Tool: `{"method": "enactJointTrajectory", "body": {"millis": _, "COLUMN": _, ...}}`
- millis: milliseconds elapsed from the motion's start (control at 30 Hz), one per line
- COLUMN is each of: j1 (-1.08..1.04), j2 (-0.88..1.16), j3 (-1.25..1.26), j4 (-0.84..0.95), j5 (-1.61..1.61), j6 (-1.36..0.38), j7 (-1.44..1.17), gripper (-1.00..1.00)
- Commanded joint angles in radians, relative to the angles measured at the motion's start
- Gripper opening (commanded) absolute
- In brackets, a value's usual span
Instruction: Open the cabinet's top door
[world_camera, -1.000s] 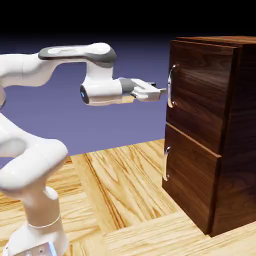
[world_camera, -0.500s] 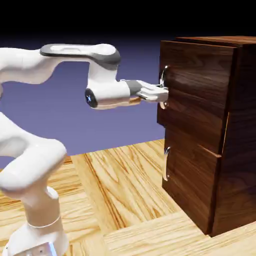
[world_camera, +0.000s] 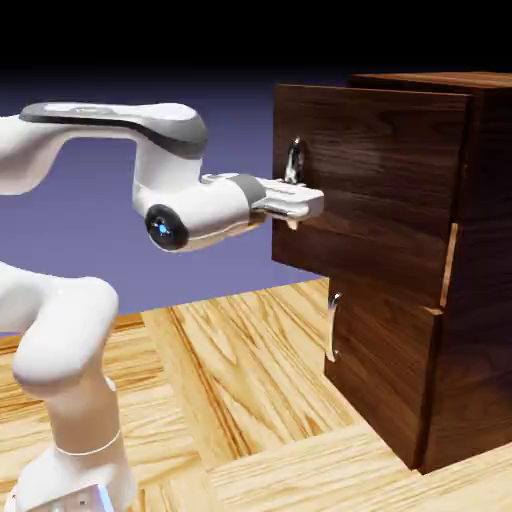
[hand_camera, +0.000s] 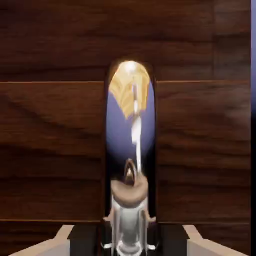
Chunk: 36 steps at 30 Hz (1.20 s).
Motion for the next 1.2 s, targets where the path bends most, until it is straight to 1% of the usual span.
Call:
{"method": "enactJointTrajectory", "body": {"millis": 0, "j1": -0.001, "j2": -0.005, "j3": -0.036, "j4": -0.007, "j5": -0.044, "j6": -0.034, "j7": 0.007, "gripper": -1.00}}
{"method": "enactJointTrajectory", "body": {"millis": 233, "j1": -0.030, "j2": 0.022, "j3": -0.289, "j4": -0.003, "j5": -0.340, "j6": -0.278, "j7": 0.021, "gripper": -1.00}}
{"method": "enactJointTrajectory", "body": {"millis": 467, "j1": -0.028, "j2": 0.161, "j3": -0.543, "j4": 0.099, "j5": -0.612, "j6": -0.548, "j7": -0.015, "gripper": -1.00}}
{"method": "enactJointTrajectory", "body": {"millis": 800, "j1": 0.128, "j2": 0.499, "j3": -0.887, "j4": 0.416, "j5": -0.888, "j6": -0.979, "j7": -0.126, "gripper": -1.00}}
{"method": "enactJointTrajectory", "body": {"millis": 1167, "j1": 0.328, "j2": 0.898, "j3": -1.178, "j4": 0.777, "j5": -0.968, "j6": -1.417, "j7": -0.311, "gripper": -1.00}}
